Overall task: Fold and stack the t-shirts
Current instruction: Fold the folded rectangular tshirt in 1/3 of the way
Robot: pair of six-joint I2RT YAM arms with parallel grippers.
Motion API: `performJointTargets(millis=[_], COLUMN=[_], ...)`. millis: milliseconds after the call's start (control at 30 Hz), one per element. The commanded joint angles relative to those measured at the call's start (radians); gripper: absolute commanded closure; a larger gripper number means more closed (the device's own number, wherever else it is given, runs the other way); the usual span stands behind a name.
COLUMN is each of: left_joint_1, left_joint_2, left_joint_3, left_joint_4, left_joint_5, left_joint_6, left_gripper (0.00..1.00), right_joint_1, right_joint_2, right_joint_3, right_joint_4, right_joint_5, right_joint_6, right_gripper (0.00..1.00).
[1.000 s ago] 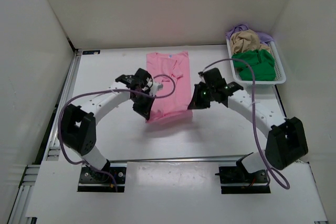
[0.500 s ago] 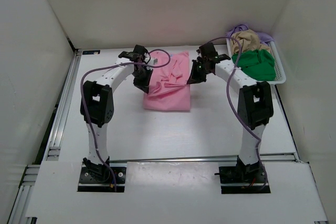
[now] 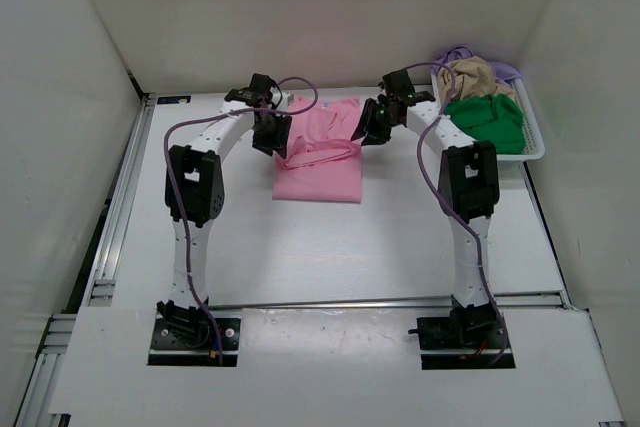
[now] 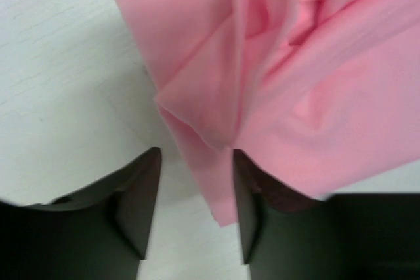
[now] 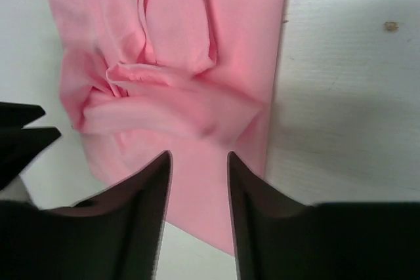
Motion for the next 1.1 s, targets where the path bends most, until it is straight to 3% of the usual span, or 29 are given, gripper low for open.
performJointTargets(millis=[0,200,400,600,767,833,967,1067], left_joint_1=[0.017,0.078,0.092,-0.022,-0.112,-0.112,-0.112,-0.112], left_joint_2=[0.006,-0.037,-0.227,-0.349,-0.267,-0.267,-0.330,-0.330], left_joint_3=[0.054,0.119,-0.113,-0.401,-0.360,-0.305,-0.283,-0.265], left_joint_4=[0.046,0.055,0.065,0.071,0.060,0.043,0.029,0.003], left_joint_5=[-0.034,-0.133,-0.239,-0.472,-0.762,-0.773,-0.593,-0.534], left_joint_6=[0.002,0.002,0.002,0.002,0.002,0.002,0.002,0.002], left_gripper=[0.39,0.33,0.32,0.32,0.33,0.33,0.31,0.31], right_joint_1=[-0.024,-0.047,-0.047,0.008,0.028,0.028,0.029,0.049], right_joint_2=[0.032,-0.054,-0.273,-0.398,-0.389,-0.367,-0.334,-0.297], right_joint_3=[0.085,0.036,-0.271,-0.507,-0.549,-0.527,-0.445,-0.406], right_joint_4=[0.014,0.014,0.004,0.023,0.023,0.023,0.001,-0.022], right_joint_5=[-0.013,-0.013,-0.026,-0.072,-0.025,-0.005,0.006,-0.029], right_joint_6=[0.016,0.023,0.010,0.049,0.105,0.151,0.162,0.128], right_gripper=[0.46,0.41,0.39,0.39,0.39,0.39,0.39,0.38])
